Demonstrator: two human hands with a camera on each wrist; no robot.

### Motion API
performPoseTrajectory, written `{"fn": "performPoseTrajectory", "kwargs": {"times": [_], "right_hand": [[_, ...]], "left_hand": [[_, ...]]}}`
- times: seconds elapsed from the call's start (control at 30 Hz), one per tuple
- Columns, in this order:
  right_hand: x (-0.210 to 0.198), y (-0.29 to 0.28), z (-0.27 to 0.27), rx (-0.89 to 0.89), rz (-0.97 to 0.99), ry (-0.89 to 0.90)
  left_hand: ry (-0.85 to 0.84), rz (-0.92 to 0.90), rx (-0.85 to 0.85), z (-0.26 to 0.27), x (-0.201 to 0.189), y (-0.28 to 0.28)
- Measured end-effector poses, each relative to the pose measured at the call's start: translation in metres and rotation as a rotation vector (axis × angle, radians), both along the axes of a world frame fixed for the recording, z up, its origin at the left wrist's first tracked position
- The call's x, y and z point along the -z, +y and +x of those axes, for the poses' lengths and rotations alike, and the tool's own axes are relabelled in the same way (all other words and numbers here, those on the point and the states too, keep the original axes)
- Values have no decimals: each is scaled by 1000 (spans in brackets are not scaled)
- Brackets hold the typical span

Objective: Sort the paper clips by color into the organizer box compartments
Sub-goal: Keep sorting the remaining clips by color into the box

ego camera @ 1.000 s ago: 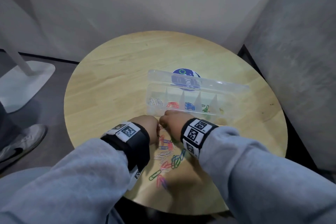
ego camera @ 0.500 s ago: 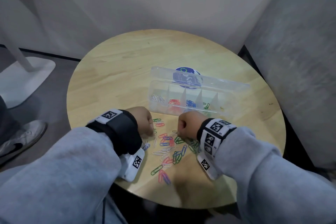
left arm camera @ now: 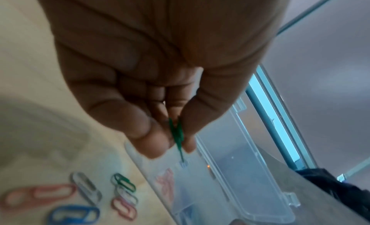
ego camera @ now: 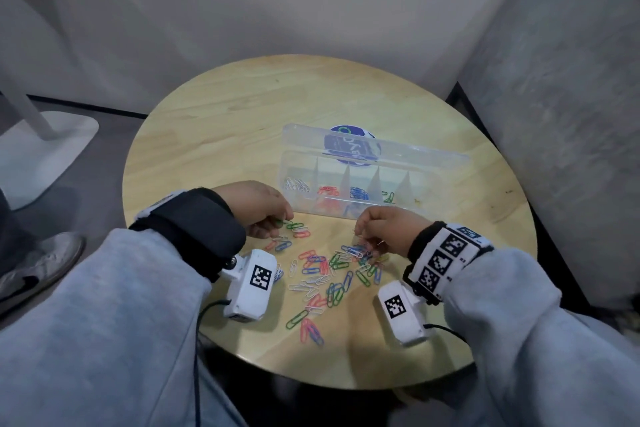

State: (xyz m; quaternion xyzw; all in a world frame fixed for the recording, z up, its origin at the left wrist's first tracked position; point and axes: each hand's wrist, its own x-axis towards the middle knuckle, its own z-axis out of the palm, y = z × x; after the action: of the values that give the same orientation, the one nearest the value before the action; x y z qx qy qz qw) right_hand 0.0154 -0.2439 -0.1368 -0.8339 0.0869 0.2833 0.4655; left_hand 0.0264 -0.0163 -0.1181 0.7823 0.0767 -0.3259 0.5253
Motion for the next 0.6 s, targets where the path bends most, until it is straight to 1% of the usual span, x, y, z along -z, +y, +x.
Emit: {"fn": "performPoseTrajectory", "kwargs": {"times": [0.07,0.13,0.17,0.23,0.3,0.33,0.43,0.47,0.53,0.57,0.6], "right_hand": [[1,0,-1,146,250,101],[1,-3,-1,235,443,159],[1,-4,-1,245,485,165],[0,-3,0,198,443,158],[0,0,1,60,294,117],[0,2,1,-54,160,67],[-1,9,1,-424,-336,-139],[-3,14,1,-522,-448,-178],[-5,22,0,-665,-577,-194],[-3,25,1,-716,-626,-198],[-2,27,1,-754,-664,-202]], "left_hand": [[63,-110,-83,0,-1,-4],[106,-215,-130,1,-2,-6],[125,-259,-138,3,-3,-6],[174,-352,-154,5,-3,-6],[226,-418,-183,7,-4,-6],[242,-434,-191,7,-4,-6],[267,-451,-199,6,-3,-8],[270,-456,-200,5,-2,-9],[262,-449,-207,4,-2,-11],[247,-416,-196,5,-2,-13],[217,-346,-172,5,-2,-15]]}}
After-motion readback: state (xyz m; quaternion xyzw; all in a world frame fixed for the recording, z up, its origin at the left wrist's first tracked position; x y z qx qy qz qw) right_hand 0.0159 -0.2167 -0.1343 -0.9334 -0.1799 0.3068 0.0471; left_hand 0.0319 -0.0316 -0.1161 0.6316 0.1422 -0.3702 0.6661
